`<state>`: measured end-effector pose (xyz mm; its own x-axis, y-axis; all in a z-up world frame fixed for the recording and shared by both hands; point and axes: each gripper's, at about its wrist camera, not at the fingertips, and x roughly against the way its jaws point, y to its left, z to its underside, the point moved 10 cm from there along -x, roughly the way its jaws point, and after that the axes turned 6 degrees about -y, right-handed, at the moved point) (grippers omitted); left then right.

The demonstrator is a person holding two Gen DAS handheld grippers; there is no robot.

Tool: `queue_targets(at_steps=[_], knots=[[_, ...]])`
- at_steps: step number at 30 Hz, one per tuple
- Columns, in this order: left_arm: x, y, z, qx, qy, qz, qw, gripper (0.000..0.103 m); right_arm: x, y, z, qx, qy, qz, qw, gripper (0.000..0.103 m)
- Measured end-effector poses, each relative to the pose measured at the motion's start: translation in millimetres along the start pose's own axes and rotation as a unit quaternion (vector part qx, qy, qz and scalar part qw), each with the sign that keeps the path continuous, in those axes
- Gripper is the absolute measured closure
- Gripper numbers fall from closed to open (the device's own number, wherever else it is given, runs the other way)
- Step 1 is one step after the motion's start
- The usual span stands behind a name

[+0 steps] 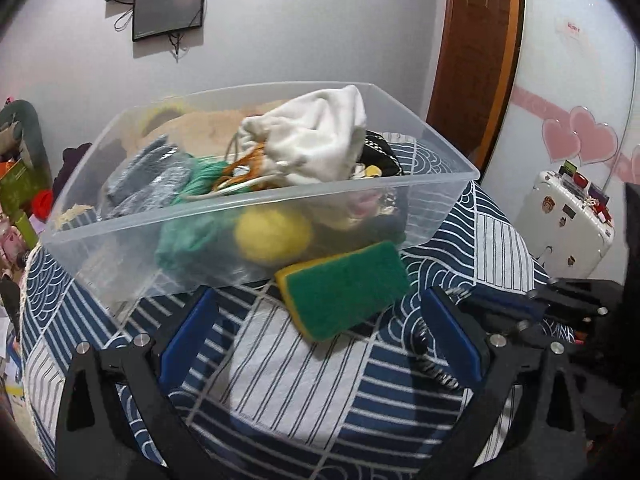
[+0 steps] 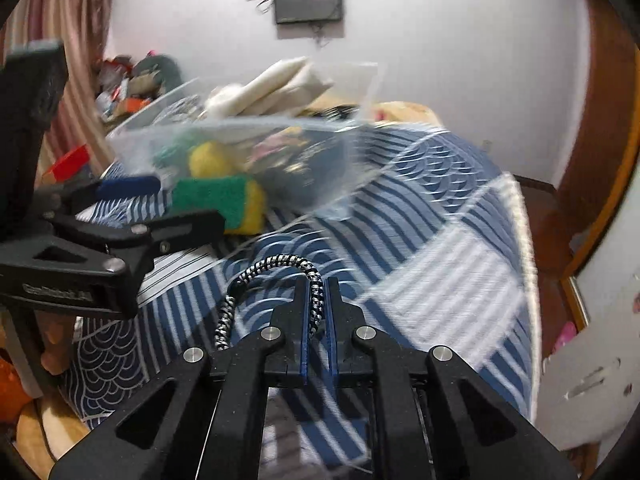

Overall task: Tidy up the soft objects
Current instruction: 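Drop the beaded bracelet in the box with right tool while left drops sponge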

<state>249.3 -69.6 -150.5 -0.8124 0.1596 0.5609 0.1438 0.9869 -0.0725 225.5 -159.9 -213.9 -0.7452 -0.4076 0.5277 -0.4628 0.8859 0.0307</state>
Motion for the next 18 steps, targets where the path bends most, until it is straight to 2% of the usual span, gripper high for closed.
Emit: queue_targets(at_steps=[4,6,7,8,9,11,18], knots=[[-16,-2,0,0.012,0.015,-0.001,0.9998,0.001,11,-16,-4,-0.023,-0.016,0.016,0.999,0.097],[-22,-1,1,0.021,0.015,0.002,0.9996,0.010,14,-18,-6,-0.026,-0.024,0.019,0.999,0.097],[-23,-2,2,0.023,0.017,0.005,0.9996,0.022,16,-18,-7,-0.026,-0.027,0.020,0.999,0.097],[-24,-3,4,0.022,0.021,0.011,0.9995,0.029,18,-17,-8,-0.026,-0.031,0.019,0.999,0.097],[-24,-5,6,0.022,0.025,0.023,0.9992,0.032,20,-15,-9,-0.025,-0.034,0.018,0.999,0.097],[-19,-6,7,0.021,0.019,0.026,0.9993,0.035,23,-8,-16,-0.022,-0.044,0.017,0.999,0.097],[19,-5,-2,0.010,-0.028,0.025,0.9993,0.037,36,-5,-54,-0.011,-0.081,0.014,0.997,0.097]])
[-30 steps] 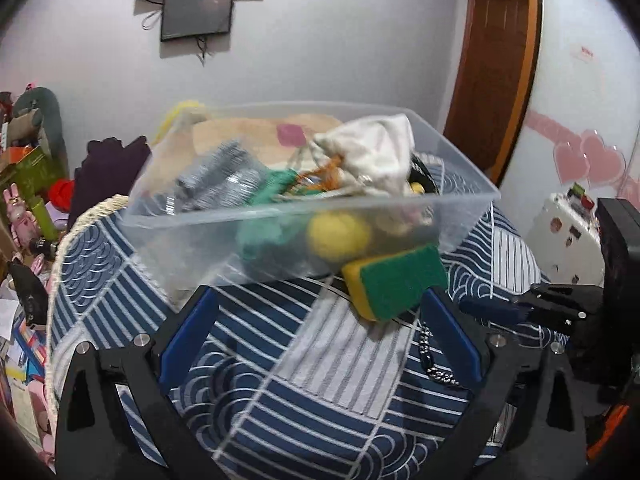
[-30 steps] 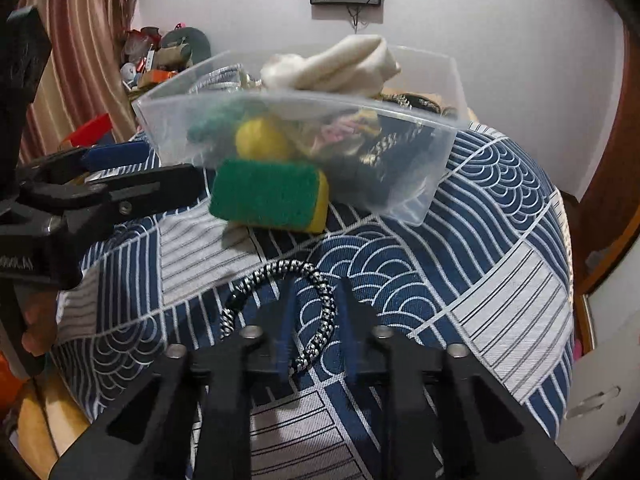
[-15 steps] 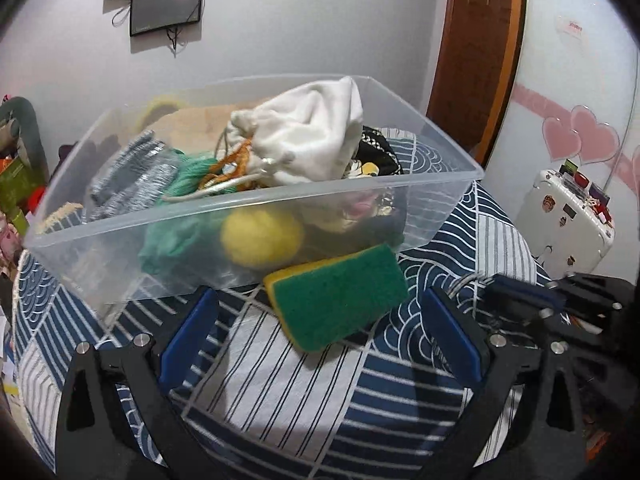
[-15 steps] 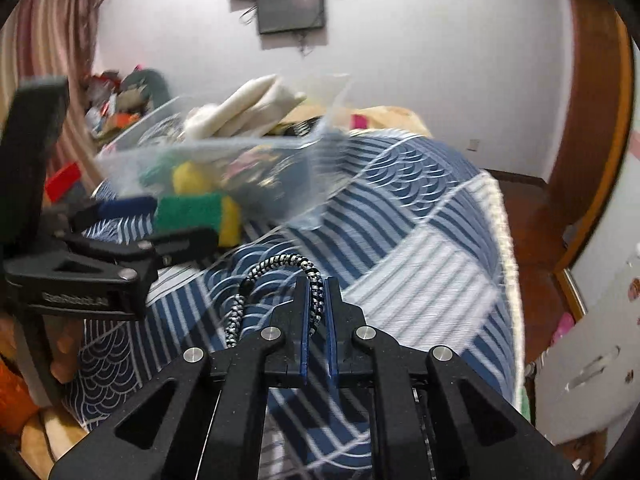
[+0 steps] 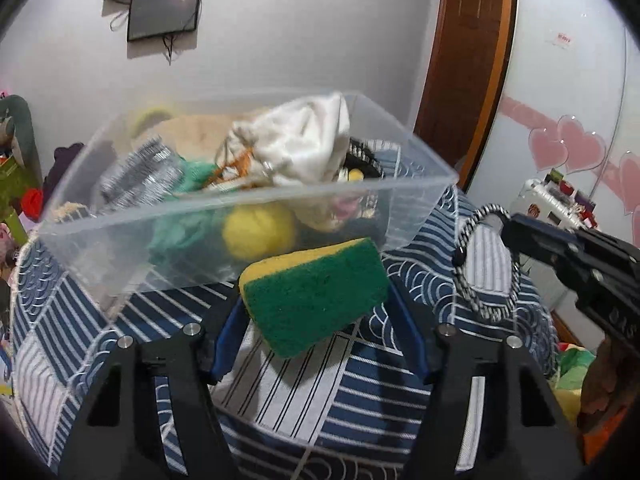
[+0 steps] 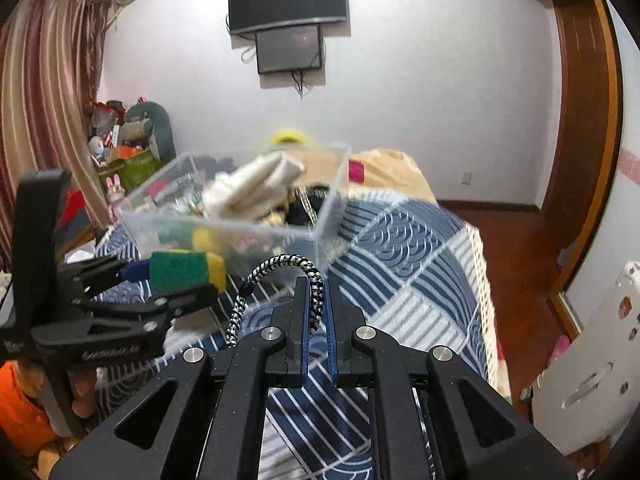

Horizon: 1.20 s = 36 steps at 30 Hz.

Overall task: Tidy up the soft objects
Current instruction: 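Drop the beaded bracelet in the box with right tool while left drops sponge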

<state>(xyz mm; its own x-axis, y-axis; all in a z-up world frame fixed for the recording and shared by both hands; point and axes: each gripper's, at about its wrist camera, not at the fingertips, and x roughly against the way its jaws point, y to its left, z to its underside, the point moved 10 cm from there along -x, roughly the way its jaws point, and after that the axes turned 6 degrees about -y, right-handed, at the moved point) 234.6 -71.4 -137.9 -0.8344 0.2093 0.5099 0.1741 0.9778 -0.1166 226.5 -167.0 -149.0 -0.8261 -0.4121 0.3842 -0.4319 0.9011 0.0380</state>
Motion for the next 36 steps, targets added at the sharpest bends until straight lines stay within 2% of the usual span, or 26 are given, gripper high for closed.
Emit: queue_targets(at_steps=[5,10,18,22,27,31,33,36], knots=[[29,10,-23,-0.002,-0.037,-0.004,0.9993,0.037,-2,2,-25,0.005,-0.027,0.000,1.000,0.097],[47,37,-46,-0.002,-0.067,-0.038,0.9970,0.037,-15,2,-48,0.002,-0.042,0.000,0.999,0.097],[23,75,-69,0.014,-0.071,-0.085,0.9938,0.037,-48,13,-78,0.008,-0.057,0.004,0.998,0.097],[2,87,-67,0.015,-0.058,-0.105,0.9927,0.037,-71,20,-69,0.013,-0.036,0.006,0.999,0.097],[-18,90,-59,0.027,-0.038,-0.093,0.9945,0.037,-86,21,-47,0.023,-0.002,0.002,1.000,0.097],[-17,86,-56,0.017,-0.047,-0.100,0.9937,0.024,-85,23,-38,0.034,0.008,0.005,0.999,0.096],[-14,86,-54,0.022,-0.050,-0.099,0.9936,0.024,-86,22,-34,0.036,0.017,0.005,0.999,0.093],[-10,82,-52,0.024,-0.048,-0.093,0.9942,0.024,-83,20,-31,0.031,0.022,0.002,0.999,0.083]])
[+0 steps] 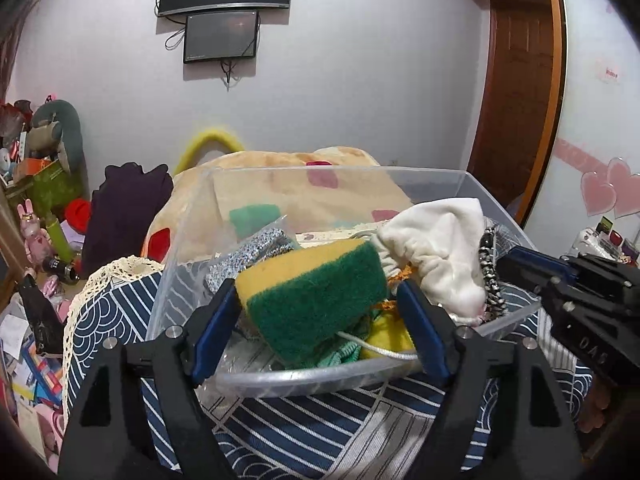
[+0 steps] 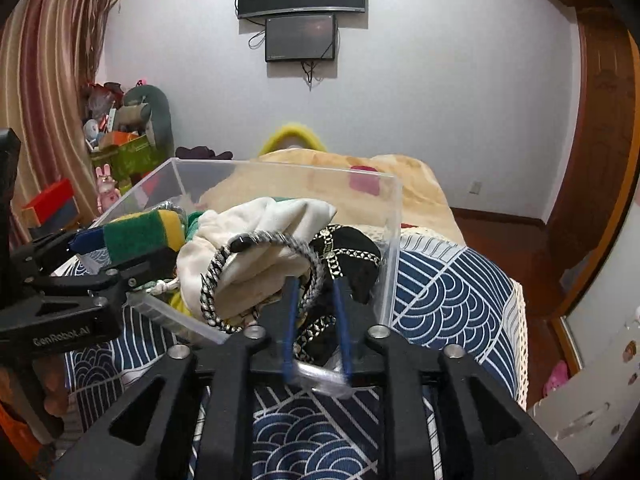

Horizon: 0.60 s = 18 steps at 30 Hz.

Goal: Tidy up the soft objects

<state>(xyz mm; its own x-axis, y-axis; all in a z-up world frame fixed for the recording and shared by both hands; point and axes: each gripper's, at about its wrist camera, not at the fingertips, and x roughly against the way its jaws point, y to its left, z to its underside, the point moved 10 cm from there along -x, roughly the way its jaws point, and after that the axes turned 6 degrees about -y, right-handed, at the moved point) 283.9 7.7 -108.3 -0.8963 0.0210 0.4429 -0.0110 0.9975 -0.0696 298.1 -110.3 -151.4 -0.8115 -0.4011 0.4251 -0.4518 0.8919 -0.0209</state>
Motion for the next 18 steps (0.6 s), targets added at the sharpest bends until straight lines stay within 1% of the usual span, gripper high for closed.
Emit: queue_targets(at_steps=[4,5,7,10,12,14,18], knots=[[9,-1,-1,-0.002,0.001,0.006,1.0000,0.023,12,-1,-7,-0.005,-0.013,-0.004,1.000,0.070],[13,-1,-1,-0.002,0.000,0.008,1.0000,0.023,16,-1,-10,-0.007,-0.018,-0.005,1.000,0.069],[20,-2,-3,-0.001,-0.004,0.015,0.9999,0.023,23,0,-16,-0.010,-0.027,-0.010,1.000,0.069],[38,-3,-9,0.002,-0.019,0.022,0.9996,0.023,42,3,-25,-0.013,-0.048,-0.018,0.999,0.068],[52,-3,-16,0.003,-0.036,0.021,0.9991,0.023,56,7,-32,-0.011,-0.065,-0.026,0.997,0.065],[63,-4,-23,0.003,-0.048,0.025,0.9986,0.023,72,13,-40,-0.004,-0.083,-0.032,0.996,0.057],[95,-7,-37,-0.002,-0.078,0.028,0.9965,0.023,98,26,-52,0.006,-0.117,-0.042,0.992,0.050]])
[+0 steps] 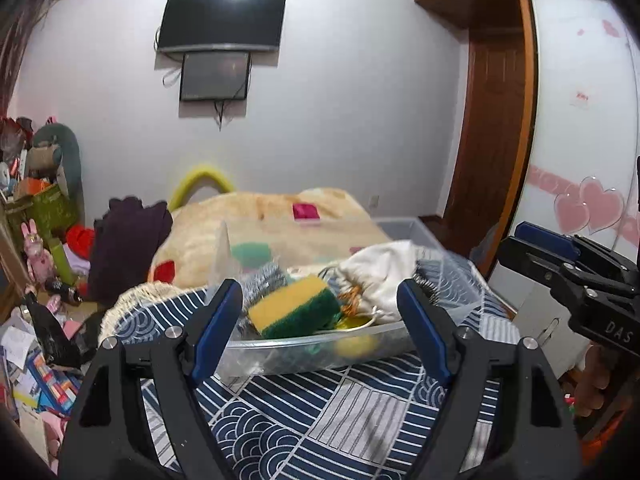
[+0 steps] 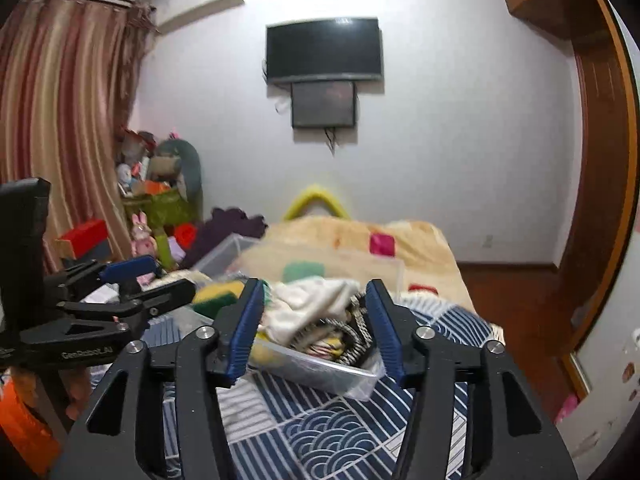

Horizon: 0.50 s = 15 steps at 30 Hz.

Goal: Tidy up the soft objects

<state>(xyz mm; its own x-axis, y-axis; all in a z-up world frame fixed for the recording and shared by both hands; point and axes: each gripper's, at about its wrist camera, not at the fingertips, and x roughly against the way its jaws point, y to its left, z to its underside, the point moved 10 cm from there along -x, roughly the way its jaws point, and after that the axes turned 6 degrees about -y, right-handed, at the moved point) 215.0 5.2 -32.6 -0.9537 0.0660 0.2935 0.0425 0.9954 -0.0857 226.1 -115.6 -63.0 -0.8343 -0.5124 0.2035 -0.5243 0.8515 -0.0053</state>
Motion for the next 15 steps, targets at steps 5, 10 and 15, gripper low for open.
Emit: queue_targets(at_steps=[5,10,15], knots=[[33,-5,-11,0.007,-0.027,0.001,0.9996,0.010,21,11,-10,0.008,-0.027,-0.003,1.000,0.026],[63,-11,-12,-0.001,-0.048,-0.001,0.9988,0.003,33,13,-5,-0.002,-0.037,-0.001,0.999,0.021],[80,-21,-8,-0.002,-0.055,0.013,0.9984,0.001,42,12,7,-0.016,-0.036,0.005,0.999,0.020]])
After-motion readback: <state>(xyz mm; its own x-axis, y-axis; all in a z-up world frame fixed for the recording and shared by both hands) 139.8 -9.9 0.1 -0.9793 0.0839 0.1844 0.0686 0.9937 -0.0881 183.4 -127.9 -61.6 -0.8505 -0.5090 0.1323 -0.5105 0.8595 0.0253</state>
